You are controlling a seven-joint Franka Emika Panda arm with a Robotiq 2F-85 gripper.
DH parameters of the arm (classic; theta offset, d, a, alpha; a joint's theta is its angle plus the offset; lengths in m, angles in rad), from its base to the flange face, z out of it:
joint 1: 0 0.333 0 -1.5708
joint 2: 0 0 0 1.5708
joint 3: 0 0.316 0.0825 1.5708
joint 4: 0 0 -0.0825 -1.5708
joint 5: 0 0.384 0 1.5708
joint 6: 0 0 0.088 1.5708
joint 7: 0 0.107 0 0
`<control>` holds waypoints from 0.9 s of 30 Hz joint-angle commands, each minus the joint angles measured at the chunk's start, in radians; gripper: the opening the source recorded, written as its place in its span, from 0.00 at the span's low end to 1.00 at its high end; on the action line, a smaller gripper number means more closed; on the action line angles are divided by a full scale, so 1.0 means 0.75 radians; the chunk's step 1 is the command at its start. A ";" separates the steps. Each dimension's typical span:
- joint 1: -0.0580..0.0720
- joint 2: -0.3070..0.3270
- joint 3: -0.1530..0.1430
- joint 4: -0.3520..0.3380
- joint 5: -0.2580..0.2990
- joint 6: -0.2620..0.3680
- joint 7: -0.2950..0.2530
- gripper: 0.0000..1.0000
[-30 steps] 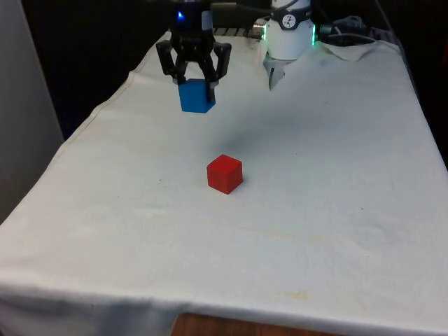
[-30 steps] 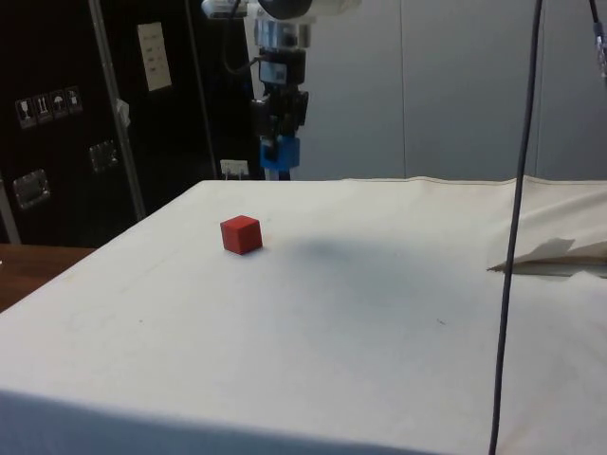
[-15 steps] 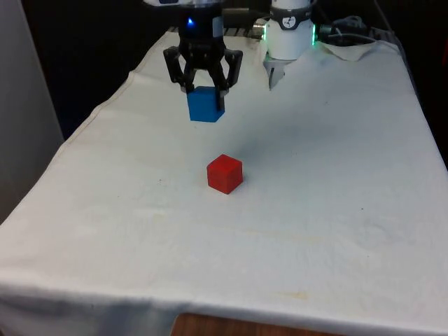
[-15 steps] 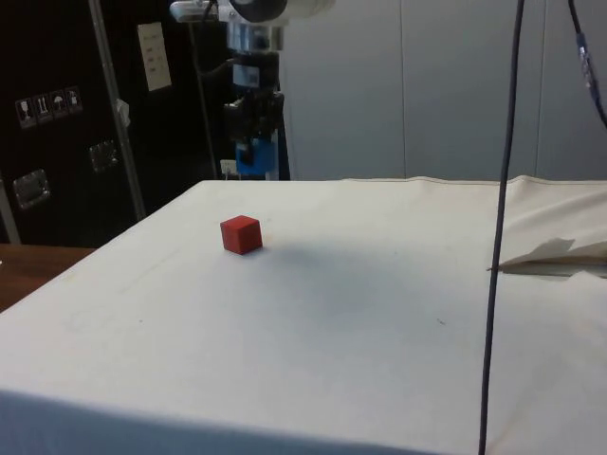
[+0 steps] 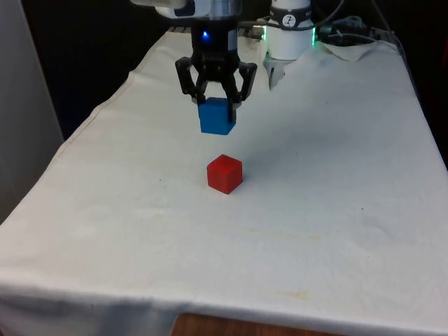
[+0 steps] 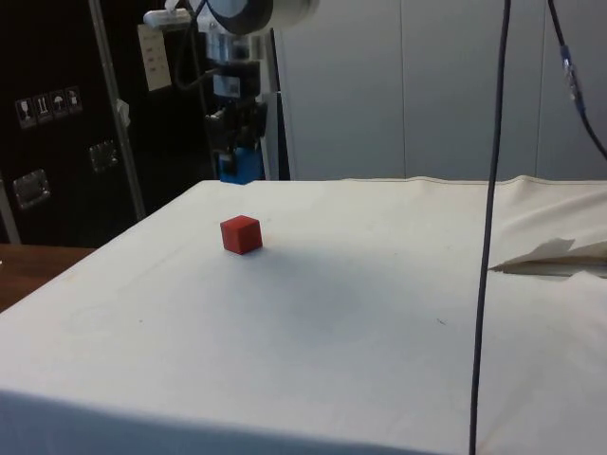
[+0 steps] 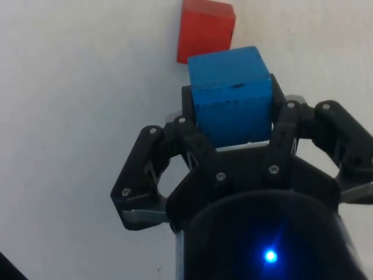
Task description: Stack the two cubes.
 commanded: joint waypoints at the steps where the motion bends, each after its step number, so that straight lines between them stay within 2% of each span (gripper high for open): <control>1: 0.007 0.017 0.000 0.015 -0.005 -0.005 0.016 0.03; 8: 0.007 0.055 0.019 0.043 -0.004 -0.005 0.023 0.03; 9: 0.001 0.051 0.023 0.037 0.000 0.000 0.013 0.03; 10: 0.008 0.067 0.021 0.053 -0.007 -0.005 0.025 0.03; 15: 0.016 0.092 0.024 0.076 -0.024 -0.004 0.041 0.03; 16: 0.016 0.096 0.025 0.077 -0.027 -0.001 0.044 0.03; 17: 0.008 0.088 0.035 0.072 -0.015 0.000 0.029 0.03; 18: 0.016 0.099 0.028 0.077 -0.029 0.000 0.047 0.03; 25: 0.017 0.116 0.037 0.075 -0.035 0.012 0.051 0.03; 26: 0.012 0.112 0.041 0.073 -0.028 0.005 0.043 0.03; 27: 0.016 0.119 0.039 0.075 -0.033 0.015 0.049 0.03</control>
